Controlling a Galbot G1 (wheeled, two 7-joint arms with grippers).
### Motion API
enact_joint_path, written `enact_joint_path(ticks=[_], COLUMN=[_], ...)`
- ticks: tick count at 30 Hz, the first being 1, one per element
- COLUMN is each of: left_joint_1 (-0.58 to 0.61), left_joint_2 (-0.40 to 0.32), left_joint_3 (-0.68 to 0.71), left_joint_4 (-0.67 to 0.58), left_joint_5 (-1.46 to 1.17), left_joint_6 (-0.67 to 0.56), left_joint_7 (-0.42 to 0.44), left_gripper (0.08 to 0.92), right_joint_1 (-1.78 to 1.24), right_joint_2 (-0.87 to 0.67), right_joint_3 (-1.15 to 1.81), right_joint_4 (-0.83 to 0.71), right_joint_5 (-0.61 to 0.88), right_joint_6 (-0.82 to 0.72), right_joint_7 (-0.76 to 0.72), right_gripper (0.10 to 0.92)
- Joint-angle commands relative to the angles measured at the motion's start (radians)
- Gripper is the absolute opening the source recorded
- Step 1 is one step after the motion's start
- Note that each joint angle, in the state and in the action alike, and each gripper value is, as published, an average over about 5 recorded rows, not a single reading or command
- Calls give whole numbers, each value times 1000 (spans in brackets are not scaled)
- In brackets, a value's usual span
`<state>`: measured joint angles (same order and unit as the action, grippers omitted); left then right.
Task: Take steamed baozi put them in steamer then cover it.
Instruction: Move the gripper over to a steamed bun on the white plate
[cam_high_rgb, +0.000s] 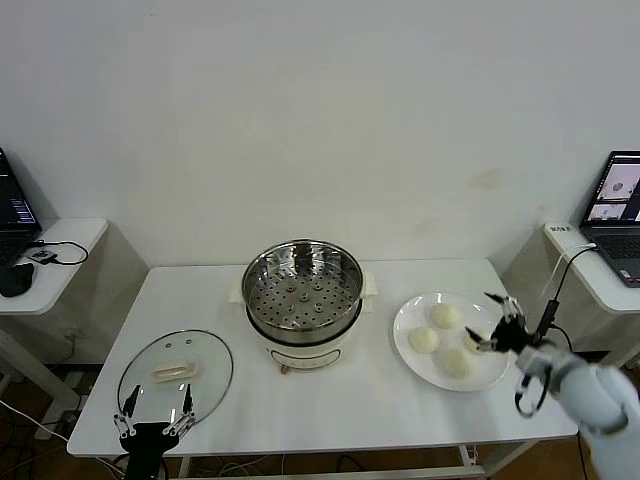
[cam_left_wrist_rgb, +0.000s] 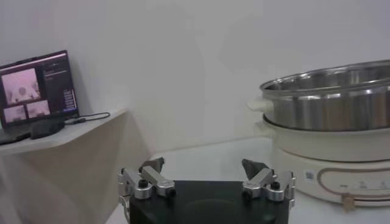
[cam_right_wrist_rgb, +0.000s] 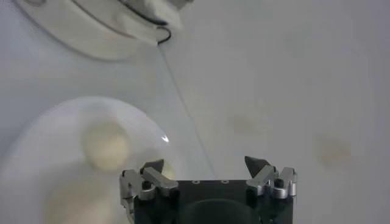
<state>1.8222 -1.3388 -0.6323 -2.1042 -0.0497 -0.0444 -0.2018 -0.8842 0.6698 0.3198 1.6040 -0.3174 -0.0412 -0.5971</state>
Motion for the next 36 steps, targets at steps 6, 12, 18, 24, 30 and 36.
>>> enact_joint_path(ticks=[6, 12, 18, 24, 30, 36], left_joint_1=[5, 9, 10, 9, 8, 9], left_joint_2=[2, 6, 9, 10, 8, 9], left_joint_3=[-12, -23, -36, -42, -52, -61], left_joint_4=[-3, -3, -5, 0, 5, 14], left_joint_5=[11, 10, 10, 12, 14, 12], left_joint_6=[6, 5, 5, 5, 4, 2], left_joint_7=[-3, -6, -5, -4, -4, -5], left_gripper=[823, 823, 823, 823, 823, 823], right_joint_1=[710, 819, 830, 824, 825, 821], right_joint_2=[-127, -60, 25, 128, 217, 275], right_joint_3=[-650, -833, -897, -884, -876, -863], right_joint_4=[-324, -426, -538, -646, -735, -804], right_joint_5=[56, 74, 56, 33, 12, -50], right_joint_6=[20, 50, 56, 51, 51, 54], right_joint_7=[-321, -387, -395, -379, -369, -367], right_gripper=[823, 823, 823, 823, 823, 823])
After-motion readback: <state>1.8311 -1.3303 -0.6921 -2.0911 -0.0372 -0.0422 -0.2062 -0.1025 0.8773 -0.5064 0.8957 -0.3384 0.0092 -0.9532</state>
